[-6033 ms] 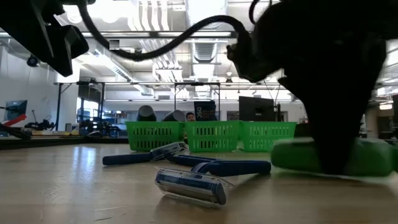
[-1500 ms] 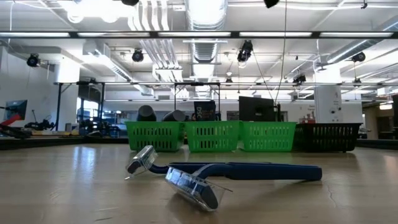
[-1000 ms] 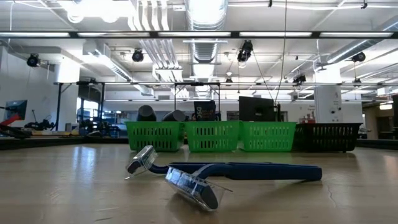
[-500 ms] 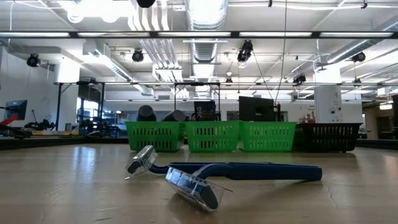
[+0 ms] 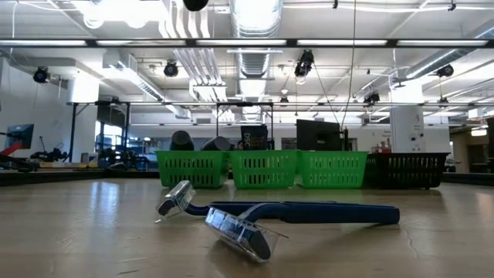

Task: Pick & Place Travel size toiletries
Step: Put the razor into the right green bin

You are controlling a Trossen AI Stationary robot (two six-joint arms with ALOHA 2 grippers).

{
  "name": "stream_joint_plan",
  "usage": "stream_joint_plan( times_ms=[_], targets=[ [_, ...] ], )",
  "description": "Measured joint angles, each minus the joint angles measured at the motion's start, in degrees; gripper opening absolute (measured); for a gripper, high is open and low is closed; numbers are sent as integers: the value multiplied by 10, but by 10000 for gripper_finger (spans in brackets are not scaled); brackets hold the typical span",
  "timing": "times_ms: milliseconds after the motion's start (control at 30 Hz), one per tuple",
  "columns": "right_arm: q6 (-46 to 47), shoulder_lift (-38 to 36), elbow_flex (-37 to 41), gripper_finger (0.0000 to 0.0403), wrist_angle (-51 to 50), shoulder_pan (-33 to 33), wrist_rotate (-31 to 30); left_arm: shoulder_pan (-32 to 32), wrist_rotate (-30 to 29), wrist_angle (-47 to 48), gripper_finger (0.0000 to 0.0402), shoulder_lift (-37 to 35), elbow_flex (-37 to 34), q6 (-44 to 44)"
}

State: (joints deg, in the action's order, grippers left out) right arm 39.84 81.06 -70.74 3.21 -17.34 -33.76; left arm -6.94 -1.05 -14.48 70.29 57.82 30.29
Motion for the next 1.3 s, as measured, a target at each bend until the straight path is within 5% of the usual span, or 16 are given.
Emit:
stream_joint_plan(
  times_ms=[1100, 1300],
  targets=[
    [14, -1, 0, 38, -28, 9, 35, 13, 11, -8, 24, 21, 0, -5],
    [10, -1, 0, 27, -42, 19, 27, 13, -7, 9, 57, 25, 0, -1]
  ],
)
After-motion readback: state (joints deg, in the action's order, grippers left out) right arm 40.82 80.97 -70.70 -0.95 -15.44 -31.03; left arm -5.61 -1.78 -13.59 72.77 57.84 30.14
